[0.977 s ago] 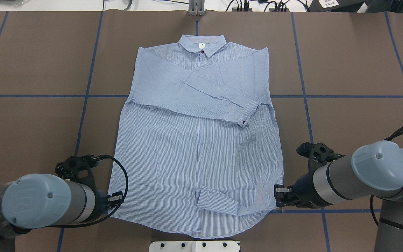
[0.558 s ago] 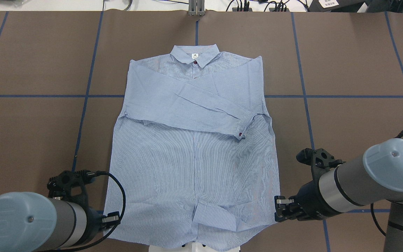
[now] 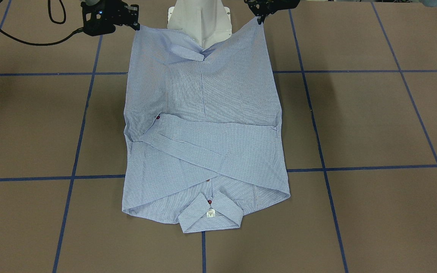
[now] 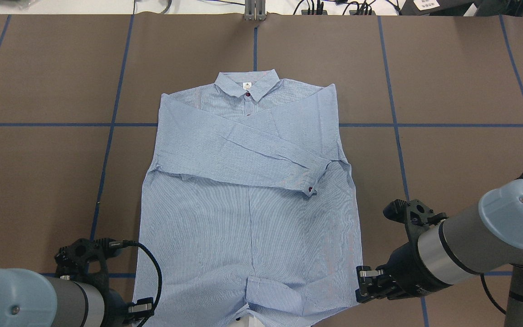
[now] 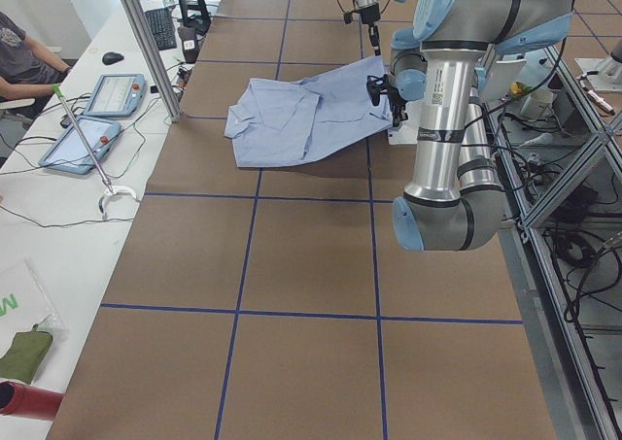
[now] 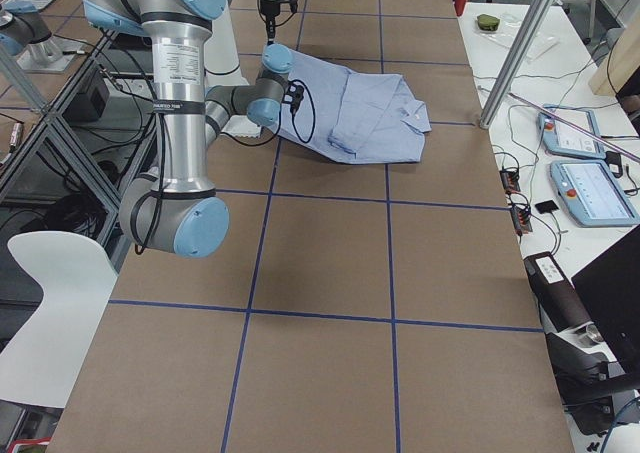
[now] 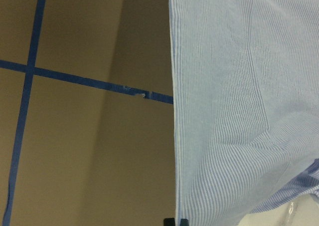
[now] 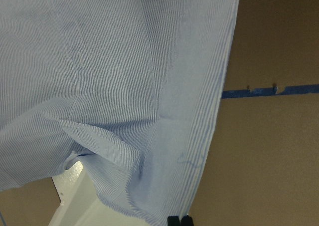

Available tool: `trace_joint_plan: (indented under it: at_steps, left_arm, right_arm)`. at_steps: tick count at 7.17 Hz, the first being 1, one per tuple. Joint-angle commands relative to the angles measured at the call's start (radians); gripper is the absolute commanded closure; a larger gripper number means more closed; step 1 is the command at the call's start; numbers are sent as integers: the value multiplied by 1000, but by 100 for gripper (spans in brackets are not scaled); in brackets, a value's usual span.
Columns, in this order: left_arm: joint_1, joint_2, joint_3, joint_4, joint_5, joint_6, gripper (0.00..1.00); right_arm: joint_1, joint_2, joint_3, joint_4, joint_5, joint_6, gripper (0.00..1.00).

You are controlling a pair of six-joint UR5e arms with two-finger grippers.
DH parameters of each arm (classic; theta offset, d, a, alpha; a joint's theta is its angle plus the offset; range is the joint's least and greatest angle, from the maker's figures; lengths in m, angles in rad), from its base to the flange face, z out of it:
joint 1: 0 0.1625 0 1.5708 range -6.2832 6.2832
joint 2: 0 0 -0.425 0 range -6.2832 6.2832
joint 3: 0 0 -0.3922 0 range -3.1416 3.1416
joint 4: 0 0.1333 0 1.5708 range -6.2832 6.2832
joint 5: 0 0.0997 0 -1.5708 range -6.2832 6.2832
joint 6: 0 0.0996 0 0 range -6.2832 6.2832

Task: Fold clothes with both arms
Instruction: 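Lift the hem with both grippers and fold it toward the collar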

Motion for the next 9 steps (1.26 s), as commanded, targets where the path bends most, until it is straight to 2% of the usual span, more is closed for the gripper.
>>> trace_joint_plan:
  at_steps: [1,3,5,7,9]
  left_arm:
    - [-109,-61,39,-5,1,61,100]
    - [-259,-94,181,-10,0,258,100]
    - [-370,-92,275,-49,-2,395,100]
    - [-399,-92,382,-143,-2,449,100]
    - [-401,-92,465,-232,-2,449,100]
  right_arm:
    - [110,69,-71,-2,4,-8,100]
    - [188,164,-183,-3,6,-9,100]
    - [257,230,-288,-8,6,-24,100]
    - [326,246,-363,-6,3,-122,100]
    - [357,250,-385,-8,0,-133,100]
